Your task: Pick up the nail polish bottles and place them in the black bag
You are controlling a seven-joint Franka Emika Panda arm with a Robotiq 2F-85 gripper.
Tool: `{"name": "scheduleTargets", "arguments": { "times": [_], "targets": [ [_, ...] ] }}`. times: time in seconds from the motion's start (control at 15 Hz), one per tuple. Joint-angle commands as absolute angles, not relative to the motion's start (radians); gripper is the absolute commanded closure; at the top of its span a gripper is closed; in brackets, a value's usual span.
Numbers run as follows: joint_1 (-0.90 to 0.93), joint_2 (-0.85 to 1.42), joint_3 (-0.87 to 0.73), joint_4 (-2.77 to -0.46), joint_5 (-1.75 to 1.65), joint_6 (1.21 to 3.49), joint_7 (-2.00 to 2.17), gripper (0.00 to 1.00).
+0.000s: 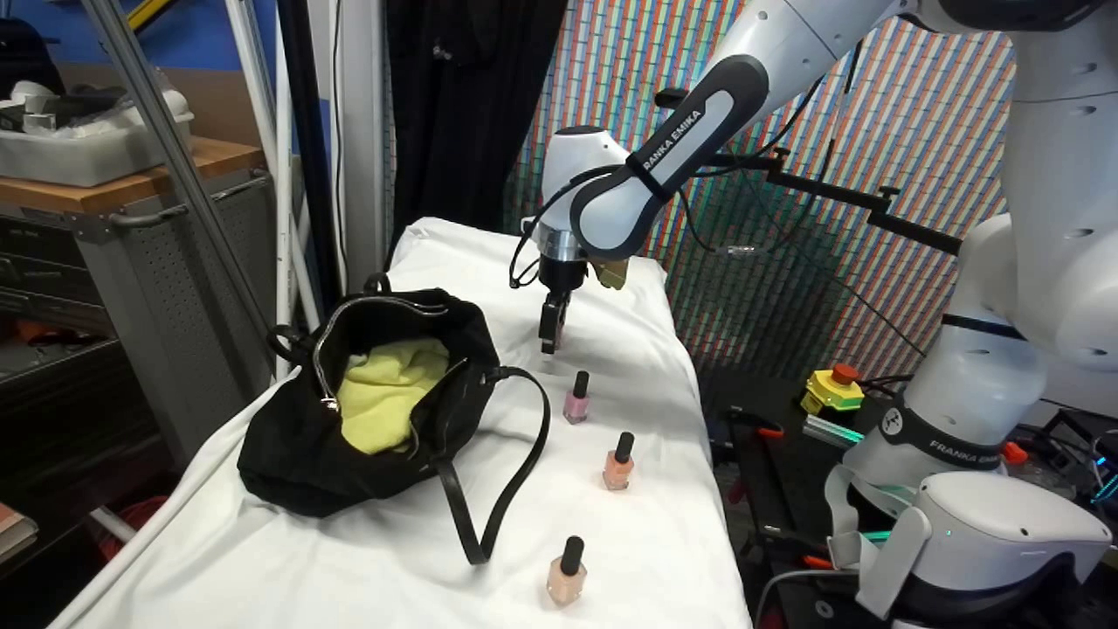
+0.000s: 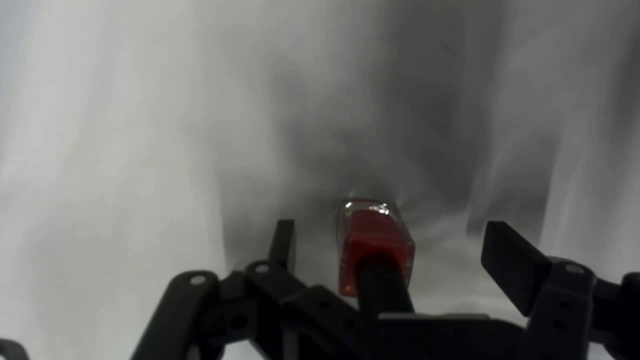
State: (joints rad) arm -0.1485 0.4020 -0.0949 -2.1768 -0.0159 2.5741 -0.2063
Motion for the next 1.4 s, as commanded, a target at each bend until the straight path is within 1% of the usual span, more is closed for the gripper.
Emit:
{"name": "scheduleTargets", "arguments": {
  "times": [0.0,0.2,0.53,0.87,1.33],
  "targets": [
    [-0.153,0.421,-0.096,-2.150,-0.041,2.557,-0.209,0.33],
    [-0.149,0.418,-0.099,-2.151,-0.049,2.555,-0.202,0.54],
    [-0.130,0.398,-0.113,-2.160,-0.100,2.548,-0.177,0.85],
    [-0.092,0.362,-0.133,-2.177,-0.186,2.536,-0.107,0.85],
    [0.003,0.202,-0.147,-2.250,-0.346,2.548,0.079,0.85]
  ]
}}
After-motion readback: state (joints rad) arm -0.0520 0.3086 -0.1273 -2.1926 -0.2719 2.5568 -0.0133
